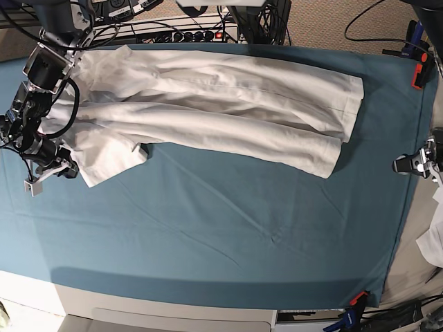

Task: Fold the T-shirt properly
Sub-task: 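Release the folded edge and raise both grippers, then grasp the collar end of the folded shirt with the right gripper and tuck it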

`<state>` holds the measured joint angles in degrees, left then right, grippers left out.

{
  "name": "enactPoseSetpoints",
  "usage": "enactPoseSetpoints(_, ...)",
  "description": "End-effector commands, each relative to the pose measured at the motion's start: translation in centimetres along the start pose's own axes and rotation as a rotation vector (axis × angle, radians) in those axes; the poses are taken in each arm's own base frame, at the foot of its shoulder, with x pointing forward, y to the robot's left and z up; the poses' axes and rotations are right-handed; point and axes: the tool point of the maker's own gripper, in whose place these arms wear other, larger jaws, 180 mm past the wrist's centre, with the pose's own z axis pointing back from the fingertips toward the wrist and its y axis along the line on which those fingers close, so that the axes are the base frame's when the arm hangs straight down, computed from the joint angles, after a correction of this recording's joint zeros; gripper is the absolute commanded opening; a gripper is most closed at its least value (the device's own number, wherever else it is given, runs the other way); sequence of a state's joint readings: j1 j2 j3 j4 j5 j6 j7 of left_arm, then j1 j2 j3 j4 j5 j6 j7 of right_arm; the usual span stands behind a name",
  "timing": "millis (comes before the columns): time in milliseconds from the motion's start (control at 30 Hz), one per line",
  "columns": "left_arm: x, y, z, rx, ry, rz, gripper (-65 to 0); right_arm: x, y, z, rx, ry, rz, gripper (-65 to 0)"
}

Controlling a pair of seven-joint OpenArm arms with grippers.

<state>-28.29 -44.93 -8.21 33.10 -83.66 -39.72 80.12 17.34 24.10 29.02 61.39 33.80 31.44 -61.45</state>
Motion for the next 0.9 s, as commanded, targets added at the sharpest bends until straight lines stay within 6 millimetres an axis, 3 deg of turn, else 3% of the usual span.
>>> enactPoseSetpoints(0, 1.9, -0.6, 1.5, 0.001, -0.048, -0.035, -62.7, 2.8, -0.5, 1.0, -0.019, -0.073, 0.029, -65.0)
enactPoseSetpoints(67, 1.9, -0.6, 1.5, 0.001, -0.048, -0.035, -62.7, 2.9, -1.0, 1.0, -0.05, -0.08, 0.048, -62.5)
enactPoseSetpoints(133, 1.9, -0.6, 1.5, 0.001, -0.048, -0.035, -62.7, 3.3, -1.2, 1.1, -0.062, -0.103, 0.055, -49.0)
enactPoseSetpoints(200, 1.9, -0.6, 1.5, 0.001, -0.047, -0.035, -62.7, 3.7, -1.7, 1.1, -0.088, -0.128, 0.02, -43.8)
enactPoseSetpoints(333, 1.9, -0.6, 1.4, 0.0, -0.047, -0.035, -62.7, 3.7, -1.9, 1.0, -0.107, -0.136, 0.013, -43.8)
enactPoseSetpoints(667, 1.9, -0.6, 1.5, 0.0, -0.048, -0.035, -62.7, 1.6, 0.7, -1.5, -0.067, -0.108, -0.002, -43.4)
enactPoseSetpoints(867, 1.9, -0.6, 1.5, 0.0, -0.048, -0.035, -62.7, 0.3, -0.2, -1.7, -0.123, -0.057, 0.036, -43.5)
